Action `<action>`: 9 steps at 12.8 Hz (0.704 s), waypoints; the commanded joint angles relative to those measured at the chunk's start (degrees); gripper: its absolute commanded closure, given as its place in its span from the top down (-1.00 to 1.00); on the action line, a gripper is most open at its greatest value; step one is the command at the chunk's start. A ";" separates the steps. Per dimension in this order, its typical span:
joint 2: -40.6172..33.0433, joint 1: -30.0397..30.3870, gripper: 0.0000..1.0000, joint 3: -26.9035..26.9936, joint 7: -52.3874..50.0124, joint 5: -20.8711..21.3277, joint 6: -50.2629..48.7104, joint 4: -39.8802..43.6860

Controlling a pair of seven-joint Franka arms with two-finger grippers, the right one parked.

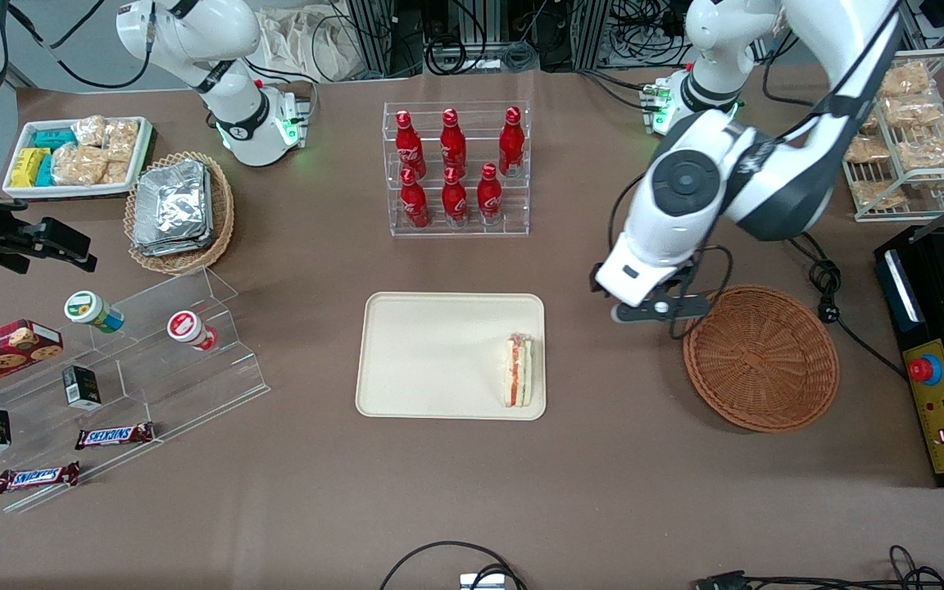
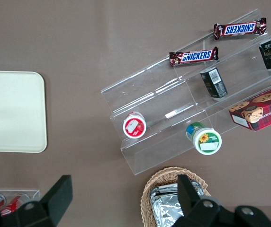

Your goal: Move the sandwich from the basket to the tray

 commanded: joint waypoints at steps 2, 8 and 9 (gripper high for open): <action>-0.97 3.08 1.00 -1.23 3.48 -2.40 -5.60 5.58; -2.46 2.49 1.00 3.57 7.34 -3.10 -5.25 5.94; -2.73 -0.23 1.00 7.08 8.47 -3.19 -5.69 6.90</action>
